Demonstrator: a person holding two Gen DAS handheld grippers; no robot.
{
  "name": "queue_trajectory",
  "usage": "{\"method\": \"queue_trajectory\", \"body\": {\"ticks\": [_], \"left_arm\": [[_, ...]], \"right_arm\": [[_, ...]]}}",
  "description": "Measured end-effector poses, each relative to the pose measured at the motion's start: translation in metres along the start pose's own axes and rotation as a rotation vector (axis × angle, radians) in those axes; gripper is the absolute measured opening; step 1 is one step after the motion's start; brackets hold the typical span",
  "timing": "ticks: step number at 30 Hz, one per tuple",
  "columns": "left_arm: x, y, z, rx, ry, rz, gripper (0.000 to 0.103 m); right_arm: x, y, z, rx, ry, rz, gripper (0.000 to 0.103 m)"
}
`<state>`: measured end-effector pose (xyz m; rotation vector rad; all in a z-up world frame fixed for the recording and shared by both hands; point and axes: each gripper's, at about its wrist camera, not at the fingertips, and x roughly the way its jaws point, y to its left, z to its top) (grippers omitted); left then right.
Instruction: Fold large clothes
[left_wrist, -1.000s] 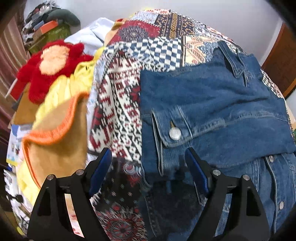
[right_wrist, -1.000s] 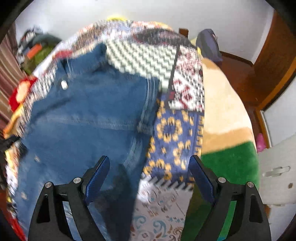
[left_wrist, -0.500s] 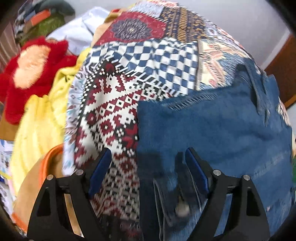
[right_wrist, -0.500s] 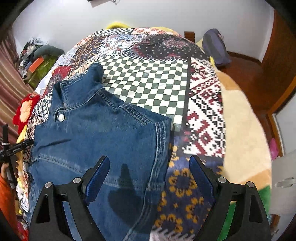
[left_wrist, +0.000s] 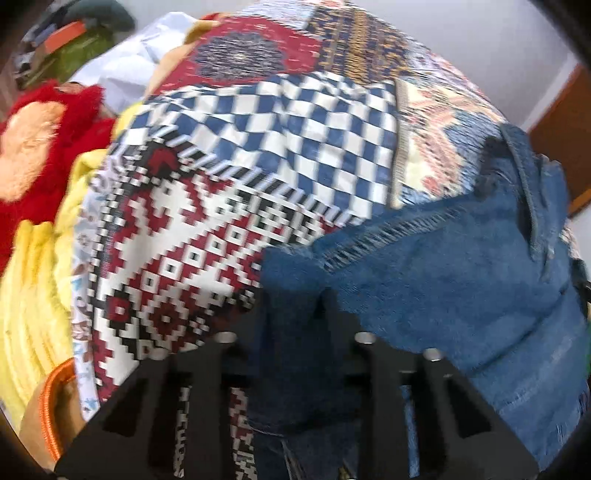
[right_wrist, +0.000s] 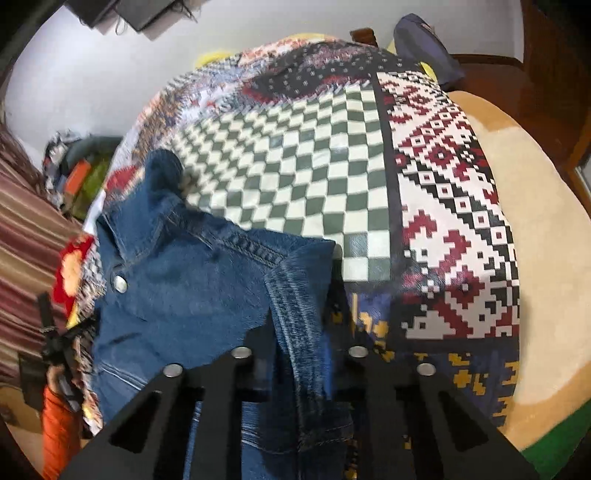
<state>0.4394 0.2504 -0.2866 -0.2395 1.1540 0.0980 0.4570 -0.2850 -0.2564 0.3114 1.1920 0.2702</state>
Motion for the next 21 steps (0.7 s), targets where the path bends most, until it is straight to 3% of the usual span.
{"method": "queue_trajectory", "body": {"ticks": [2, 5, 11, 16, 21], "left_arm": [[-0.007, -0.005, 0.002, -0.017, -0.029, 0.039, 0.021], [-0.024, -0.021, 0.006, 0.036, -0.098, 0.115, 0.017], [-0.060, -0.018, 0.024, 0.031, -0.185, 0.141, 0.016], [-0.061, -0.015, 0.043, 0.066, -0.189, 0.184, 0.016], [-0.034, -0.011, 0.051, 0.075, -0.129, 0.210, 0.017]], "right_arm": [[-0.003, 0.008, 0.004, -0.046, -0.025, -0.027, 0.012], [-0.004, 0.026, 0.017, -0.125, -0.051, -0.080, 0.011], [-0.005, 0.053, 0.053, -0.180, -0.135, -0.102, 0.011], [0.010, 0.074, 0.083, -0.227, -0.176, -0.138, 0.011], [0.047, 0.077, 0.096, -0.282, -0.121, -0.222, 0.012]]}}
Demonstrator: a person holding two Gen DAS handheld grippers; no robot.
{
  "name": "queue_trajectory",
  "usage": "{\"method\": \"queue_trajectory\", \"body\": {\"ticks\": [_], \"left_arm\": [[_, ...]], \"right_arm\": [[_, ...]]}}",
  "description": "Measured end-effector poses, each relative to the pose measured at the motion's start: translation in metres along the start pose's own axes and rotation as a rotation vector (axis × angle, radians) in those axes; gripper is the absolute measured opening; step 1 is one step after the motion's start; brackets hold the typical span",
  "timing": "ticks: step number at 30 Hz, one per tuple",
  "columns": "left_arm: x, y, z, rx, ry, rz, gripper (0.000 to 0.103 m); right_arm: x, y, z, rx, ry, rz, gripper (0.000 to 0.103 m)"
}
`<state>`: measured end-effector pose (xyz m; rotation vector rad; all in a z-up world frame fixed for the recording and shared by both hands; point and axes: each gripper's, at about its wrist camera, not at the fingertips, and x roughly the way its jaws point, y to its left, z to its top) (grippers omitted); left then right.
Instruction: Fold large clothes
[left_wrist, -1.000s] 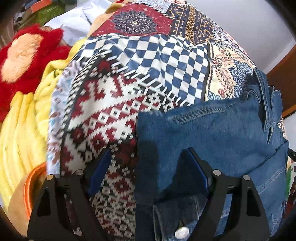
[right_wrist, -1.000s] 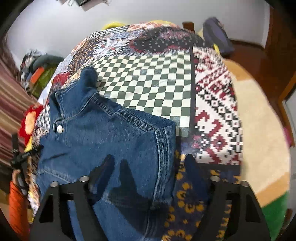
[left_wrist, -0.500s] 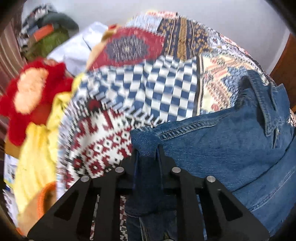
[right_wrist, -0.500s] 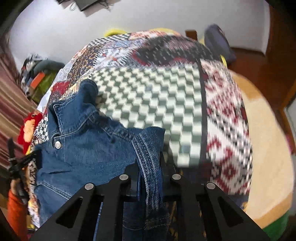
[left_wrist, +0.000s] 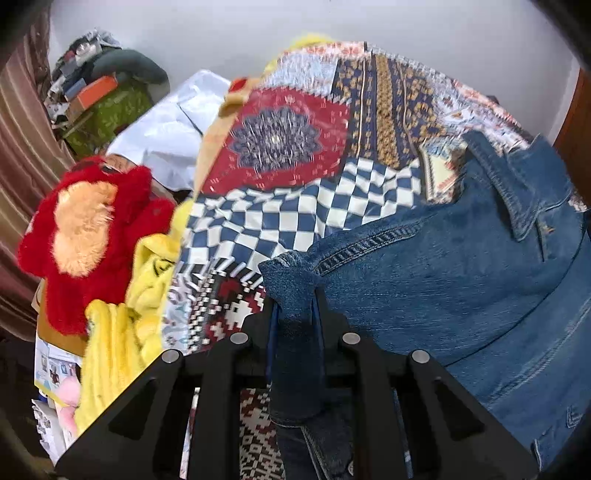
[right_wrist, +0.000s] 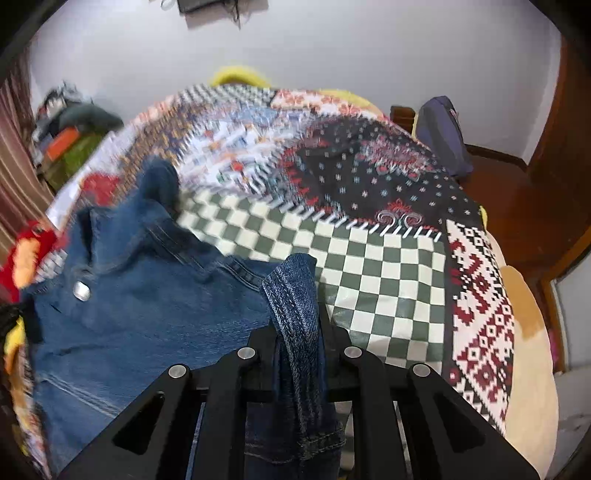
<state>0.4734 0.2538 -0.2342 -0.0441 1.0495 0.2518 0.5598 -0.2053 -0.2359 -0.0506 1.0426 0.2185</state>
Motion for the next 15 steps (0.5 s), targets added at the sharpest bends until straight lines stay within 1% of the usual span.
{"method": "queue_trajectory", "body": {"ticks": [2, 3, 4, 5, 6, 7, 8, 9, 11, 13, 15], "left_arm": [[0.011, -0.001, -0.002, -0.001, 0.017, 0.006, 0.018], [0.016, -0.002, -0.003, 0.001, 0.021, 0.010, 0.021], [0.021, -0.003, -0.004, 0.005, 0.022, 0.017, 0.023], [0.024, -0.003, -0.004, 0.009, 0.021, 0.023, 0.024], [0.026, -0.004, -0.006, 0.009, 0.021, 0.031, 0.028], [0.028, -0.004, -0.007, 0.010, 0.022, 0.036, 0.032], [0.029, -0.004, -0.008, 0.008, 0.022, 0.040, 0.033], [0.028, -0.003, -0.009, 0.003, 0.020, 0.040, 0.036], [0.027, 0.001, -0.009, -0.015, 0.021, 0.027, 0.039], [0.023, 0.003, -0.011, -0.033, 0.035, 0.008, 0.042], [0.017, 0.001, -0.013, -0.022, 0.041, 0.007, 0.042]], "right_arm": [[0.013, 0.001, -0.004, -0.040, 0.024, -0.038, 0.012], [0.018, 0.003, -0.008, -0.069, 0.032, -0.051, 0.015], [0.020, 0.004, -0.012, -0.101, 0.025, -0.075, 0.020], [0.021, 0.006, -0.015, -0.143, 0.007, -0.123, 0.023], [0.020, 0.007, -0.018, -0.178, -0.005, -0.171, 0.034], [0.020, 0.007, -0.020, -0.194, -0.011, -0.200, 0.053], [0.019, 0.006, -0.021, -0.208, -0.018, -0.245, 0.062], [0.016, 0.004, -0.022, -0.211, -0.022, -0.271, 0.071], [0.009, -0.002, -0.023, -0.210, -0.006, -0.246, 0.071], [0.000, -0.003, -0.024, -0.212, 0.006, -0.243, 0.071], [-0.015, 0.000, -0.026, -0.219, 0.005, -0.233, 0.071]]}}
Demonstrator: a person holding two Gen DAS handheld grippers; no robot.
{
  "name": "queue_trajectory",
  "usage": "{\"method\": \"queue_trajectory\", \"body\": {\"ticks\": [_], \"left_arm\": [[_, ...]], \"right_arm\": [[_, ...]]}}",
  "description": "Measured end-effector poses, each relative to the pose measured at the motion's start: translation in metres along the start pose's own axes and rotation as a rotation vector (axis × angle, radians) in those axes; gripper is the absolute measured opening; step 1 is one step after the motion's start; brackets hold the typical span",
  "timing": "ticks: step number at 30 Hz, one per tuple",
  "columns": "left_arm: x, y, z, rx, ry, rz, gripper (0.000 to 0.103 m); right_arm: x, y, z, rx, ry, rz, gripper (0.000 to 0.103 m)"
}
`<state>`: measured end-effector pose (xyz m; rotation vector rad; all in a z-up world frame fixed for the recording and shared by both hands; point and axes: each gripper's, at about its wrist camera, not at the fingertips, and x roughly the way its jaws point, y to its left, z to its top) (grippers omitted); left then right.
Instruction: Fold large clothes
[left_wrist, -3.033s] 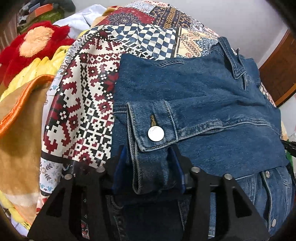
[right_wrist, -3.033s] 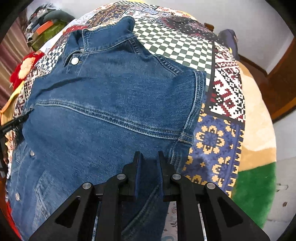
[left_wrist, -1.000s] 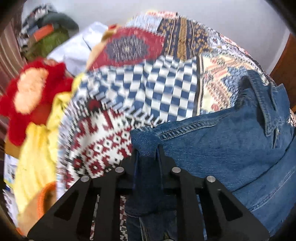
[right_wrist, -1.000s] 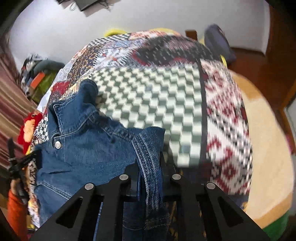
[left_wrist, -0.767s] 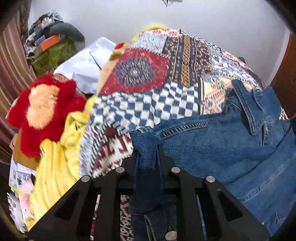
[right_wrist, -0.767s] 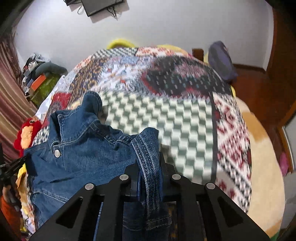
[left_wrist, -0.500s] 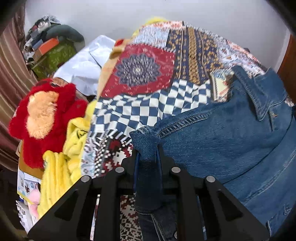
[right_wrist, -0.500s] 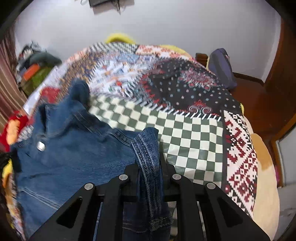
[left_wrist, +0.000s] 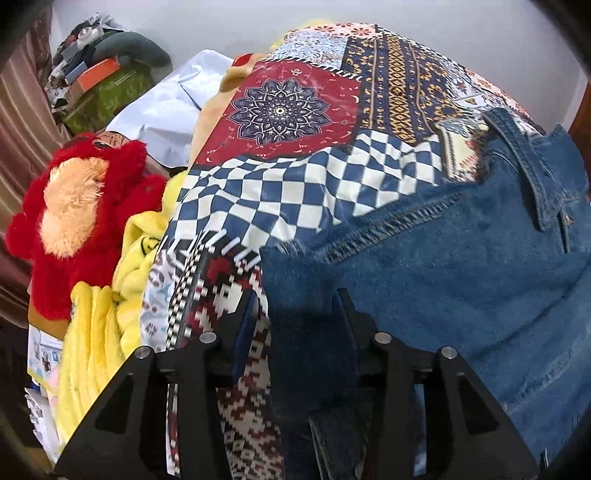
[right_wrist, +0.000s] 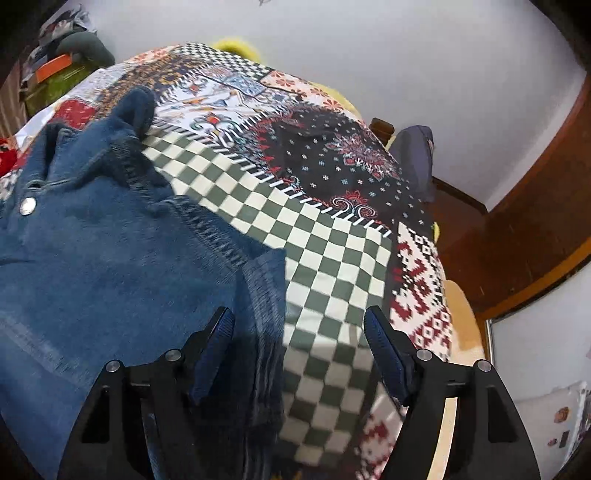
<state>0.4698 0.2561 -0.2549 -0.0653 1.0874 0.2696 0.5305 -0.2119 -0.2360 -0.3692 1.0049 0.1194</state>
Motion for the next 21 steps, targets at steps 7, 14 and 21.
{"method": "queue_trajectory", "body": {"ticks": [7, 14, 21], "left_arm": [[-0.073, -0.023, -0.018, 0.096, -0.099, -0.016, 0.058], [-0.168, -0.038, -0.045, 0.122, -0.236, -0.092, 0.076], [-0.239, -0.042, -0.091, 0.143, -0.331, -0.137, 0.088]], "right_arm": [[-0.079, 0.001, -0.007, 0.023, -0.089, 0.081, 0.071], [-0.182, 0.009, -0.031, 0.039, -0.189, 0.197, 0.072], [-0.254, 0.017, -0.080, -0.007, -0.282, 0.177, 0.088]]}}
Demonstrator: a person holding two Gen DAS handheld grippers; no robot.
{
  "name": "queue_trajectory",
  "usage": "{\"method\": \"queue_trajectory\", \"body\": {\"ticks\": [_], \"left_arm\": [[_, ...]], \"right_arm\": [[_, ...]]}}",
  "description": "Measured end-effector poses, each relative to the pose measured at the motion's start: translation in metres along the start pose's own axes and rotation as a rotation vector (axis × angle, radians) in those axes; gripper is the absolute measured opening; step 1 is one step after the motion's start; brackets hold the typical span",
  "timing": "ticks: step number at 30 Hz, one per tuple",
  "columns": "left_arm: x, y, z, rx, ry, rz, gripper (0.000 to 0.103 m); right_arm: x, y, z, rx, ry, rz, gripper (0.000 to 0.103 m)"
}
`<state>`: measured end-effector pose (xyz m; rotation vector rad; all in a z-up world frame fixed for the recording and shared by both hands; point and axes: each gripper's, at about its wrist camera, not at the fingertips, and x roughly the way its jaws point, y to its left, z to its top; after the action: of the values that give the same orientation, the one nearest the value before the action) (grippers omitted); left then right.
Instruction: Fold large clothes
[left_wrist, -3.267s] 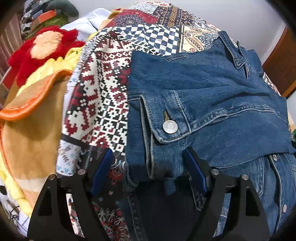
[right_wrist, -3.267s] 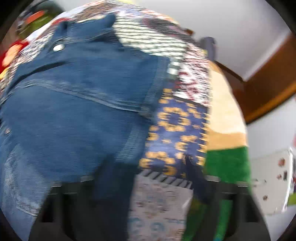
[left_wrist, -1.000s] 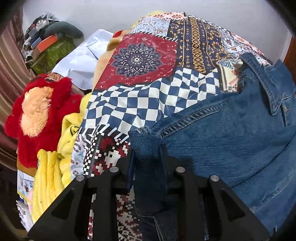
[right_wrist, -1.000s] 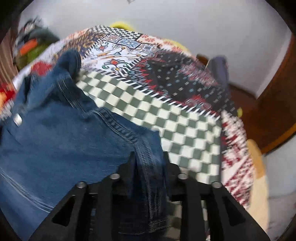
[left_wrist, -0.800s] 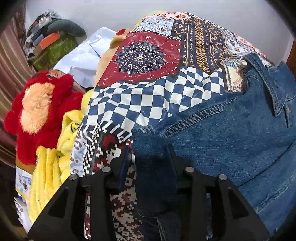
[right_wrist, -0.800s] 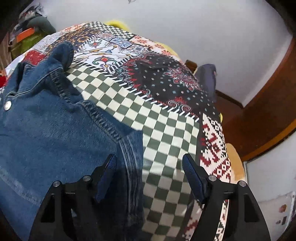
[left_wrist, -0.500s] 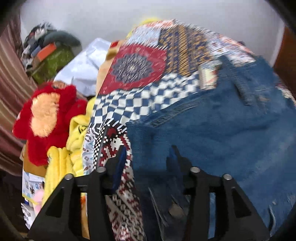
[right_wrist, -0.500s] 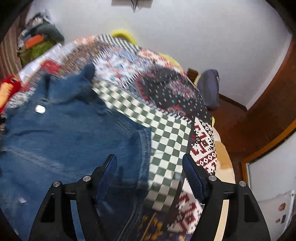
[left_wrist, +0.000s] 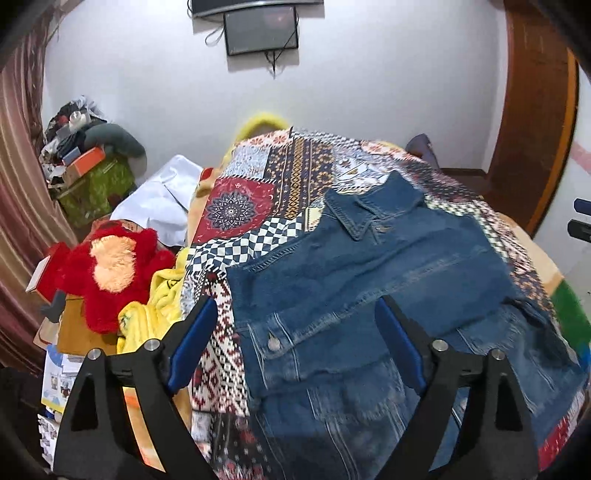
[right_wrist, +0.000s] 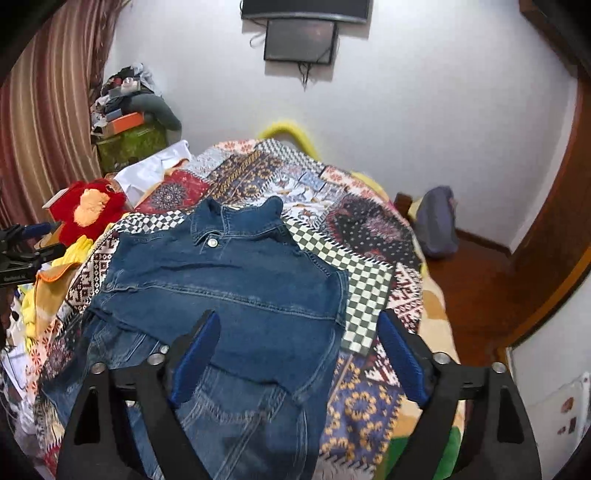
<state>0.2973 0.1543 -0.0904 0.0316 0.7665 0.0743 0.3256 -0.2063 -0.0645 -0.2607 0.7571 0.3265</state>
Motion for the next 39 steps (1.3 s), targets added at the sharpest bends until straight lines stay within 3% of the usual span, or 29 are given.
{"method": "queue_trajectory", "body": {"ticks": [4, 13, 19, 23, 27, 30, 32, 35, 38, 39], "left_arm": [[-0.028, -0.003, -0.026, -0.004, 0.002, -0.010, 0.097], [-0.052, 0.009, -0.115, -0.116, 0.109, -0.046, 0.099], [-0.039, 0.035, -0.170, -0.282, 0.231, -0.053, 0.099], [-0.022, 0.043, -0.202, -0.389, 0.323, -0.107, 0.099], [-0.010, 0.036, -0.222, -0.450, 0.372, -0.157, 0.099], [-0.003, 0.028, -0.228, -0.479, 0.379, -0.208, 0.098], [0.001, 0.023, -0.229, -0.497, 0.381, -0.240, 0.090], [0.004, 0.021, -0.233, -0.538, 0.380, -0.295, 0.075], [0.005, 0.025, -0.230, -0.531, 0.360, -0.293, 0.064], [0.003, 0.026, -0.229, -0.518, 0.355, -0.281, 0.055]], "right_arm": [[-0.027, 0.007, -0.031, 0.027, 0.018, 0.034, 0.089], [-0.045, 0.012, -0.116, 0.138, 0.166, 0.104, 0.089], [-0.036, 0.002, -0.163, 0.234, 0.263, 0.121, 0.089], [-0.027, -0.005, -0.188, 0.278, 0.298, 0.088, 0.089], [-0.024, -0.010, -0.206, 0.334, 0.323, 0.122, 0.088], [-0.022, -0.010, -0.213, 0.375, 0.326, 0.171, 0.077], [-0.021, -0.011, -0.217, 0.415, 0.325, 0.214, 0.070], [-0.021, -0.012, -0.219, 0.452, 0.310, 0.260, 0.052], [-0.022, -0.012, -0.219, 0.463, 0.301, 0.250, 0.039], [-0.022, -0.012, -0.219, 0.452, 0.295, 0.246, 0.034]]}}
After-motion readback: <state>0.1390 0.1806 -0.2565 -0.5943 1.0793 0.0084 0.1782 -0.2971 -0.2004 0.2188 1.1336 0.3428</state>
